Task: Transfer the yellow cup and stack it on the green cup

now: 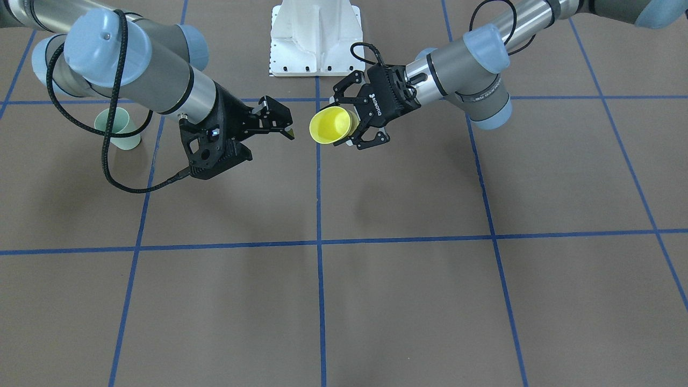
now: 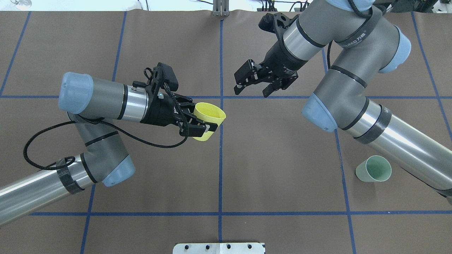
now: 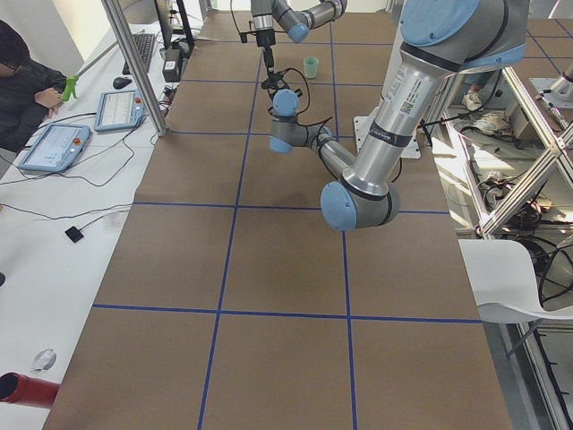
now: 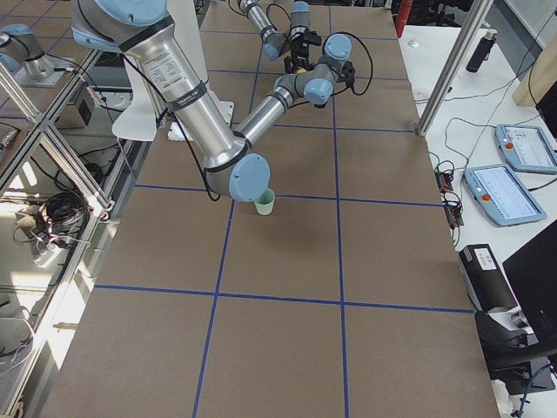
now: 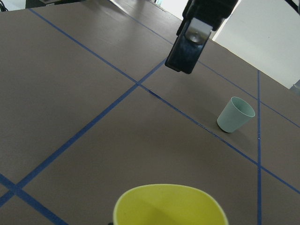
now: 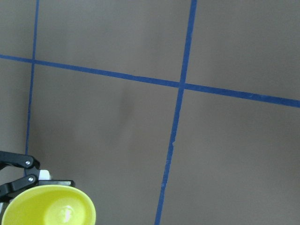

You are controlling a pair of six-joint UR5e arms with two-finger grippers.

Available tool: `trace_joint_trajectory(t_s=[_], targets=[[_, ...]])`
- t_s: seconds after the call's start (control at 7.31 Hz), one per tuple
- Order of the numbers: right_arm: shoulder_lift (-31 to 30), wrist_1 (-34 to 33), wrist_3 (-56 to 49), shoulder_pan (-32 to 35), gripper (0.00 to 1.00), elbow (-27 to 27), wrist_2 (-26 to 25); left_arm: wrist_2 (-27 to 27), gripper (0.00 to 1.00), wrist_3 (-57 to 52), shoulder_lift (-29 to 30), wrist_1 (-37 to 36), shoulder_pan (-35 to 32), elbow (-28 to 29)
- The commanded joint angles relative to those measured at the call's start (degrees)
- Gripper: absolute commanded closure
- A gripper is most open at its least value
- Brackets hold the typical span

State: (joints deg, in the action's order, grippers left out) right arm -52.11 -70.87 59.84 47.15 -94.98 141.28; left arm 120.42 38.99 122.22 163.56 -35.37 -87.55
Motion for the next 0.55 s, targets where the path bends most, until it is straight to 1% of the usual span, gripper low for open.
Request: trace_joint_trajectory(t_s=[0.0, 0.41], targets=[[0.0, 5.0, 2.4, -1.0, 0.04, 0.1, 0.0, -2.0, 1.00, 0.4, 2.0, 1.0, 1.5, -0.1], [-1.9, 13.8, 8.4, -0.9, 0.03, 0.4, 0.1, -2.8, 1.00, 0.5, 2.2, 2.1, 2.0, -0.3]])
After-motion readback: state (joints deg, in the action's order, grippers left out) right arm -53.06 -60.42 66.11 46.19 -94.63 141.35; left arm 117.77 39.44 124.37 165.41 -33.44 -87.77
